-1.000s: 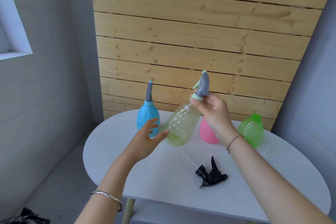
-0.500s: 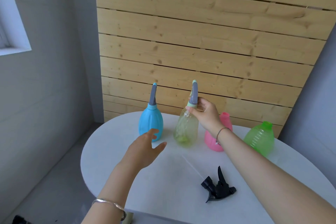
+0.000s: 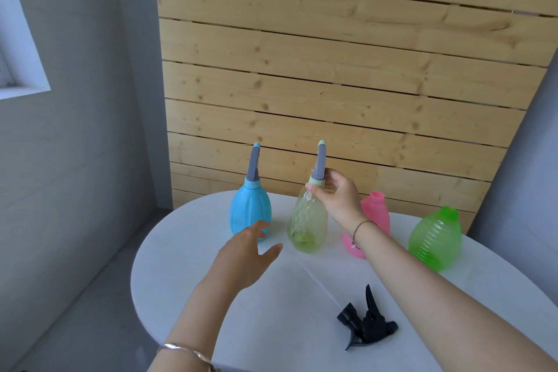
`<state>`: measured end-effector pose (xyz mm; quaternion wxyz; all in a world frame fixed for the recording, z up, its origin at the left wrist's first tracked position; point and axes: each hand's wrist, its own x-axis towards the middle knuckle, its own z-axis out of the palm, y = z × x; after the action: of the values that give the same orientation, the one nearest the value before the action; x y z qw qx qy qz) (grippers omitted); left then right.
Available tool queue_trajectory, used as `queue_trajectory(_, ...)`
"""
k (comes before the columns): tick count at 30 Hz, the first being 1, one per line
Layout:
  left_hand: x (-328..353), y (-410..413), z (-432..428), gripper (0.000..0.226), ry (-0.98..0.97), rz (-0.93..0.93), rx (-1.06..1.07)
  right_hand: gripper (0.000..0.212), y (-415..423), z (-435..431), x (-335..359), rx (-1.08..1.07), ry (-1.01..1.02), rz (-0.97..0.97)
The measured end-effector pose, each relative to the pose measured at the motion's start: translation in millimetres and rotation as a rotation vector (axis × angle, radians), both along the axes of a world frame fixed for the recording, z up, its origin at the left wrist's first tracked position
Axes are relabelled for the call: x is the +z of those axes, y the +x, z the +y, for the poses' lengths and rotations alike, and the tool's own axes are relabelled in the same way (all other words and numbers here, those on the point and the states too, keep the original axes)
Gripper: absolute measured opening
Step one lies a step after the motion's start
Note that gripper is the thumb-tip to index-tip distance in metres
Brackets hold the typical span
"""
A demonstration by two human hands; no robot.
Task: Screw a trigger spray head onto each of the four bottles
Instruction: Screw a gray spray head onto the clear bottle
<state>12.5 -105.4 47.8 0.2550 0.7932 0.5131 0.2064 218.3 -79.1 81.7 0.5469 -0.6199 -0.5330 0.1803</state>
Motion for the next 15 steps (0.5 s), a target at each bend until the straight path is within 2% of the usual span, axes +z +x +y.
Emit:
queue_trajectory(7, 0.5, 1.9, 0.4, 0.055, -0.012, 0.002, -0.012, 0.03, -1.8, -2.8, 0.8, 0.002, -0.005, 0.02)
queue_trajectory(13, 0.7, 1.3, -2.0, 0.054, 0.01, -0.034, -0.03, 0.05, 8.4, -16.6, 7.2, 0.016, -0.018, 0.001)
queue_trajectory(15, 1.6, 2.7, -3.1, 0.053, 0.016, -0.052, -0.041, 0.043, 18.6, -25.7, 10.9, 0.02, -0.011, -0.009)
